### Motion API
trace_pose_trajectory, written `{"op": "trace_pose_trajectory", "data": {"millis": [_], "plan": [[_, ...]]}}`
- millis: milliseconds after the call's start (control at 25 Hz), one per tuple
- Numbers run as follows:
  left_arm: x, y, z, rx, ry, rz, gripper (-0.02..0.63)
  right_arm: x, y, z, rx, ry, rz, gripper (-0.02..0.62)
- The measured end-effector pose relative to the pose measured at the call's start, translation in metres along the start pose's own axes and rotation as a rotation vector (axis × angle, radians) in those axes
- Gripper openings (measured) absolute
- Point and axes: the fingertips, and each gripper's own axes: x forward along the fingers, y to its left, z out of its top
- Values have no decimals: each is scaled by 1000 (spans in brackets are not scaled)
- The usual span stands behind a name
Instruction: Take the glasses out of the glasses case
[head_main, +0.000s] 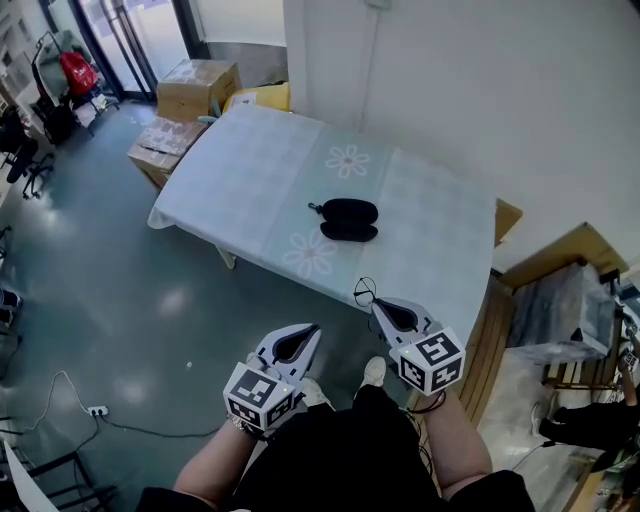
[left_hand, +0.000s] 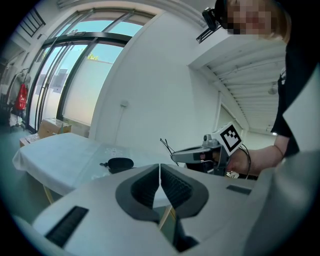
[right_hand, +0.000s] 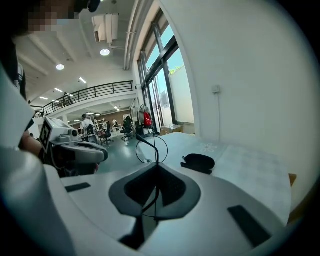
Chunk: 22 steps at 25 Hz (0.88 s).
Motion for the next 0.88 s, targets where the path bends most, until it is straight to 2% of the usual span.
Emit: {"op": "trace_pose_trajectory", "data": {"millis": [360,880], "plan": [[16,-31,-3,-4,-2,18,31,-36,4,-12,25,-24,43,25],[38,-71,-7,-14,-11,106,31,-67,-10,-21,-7,-24,155,25]]}}
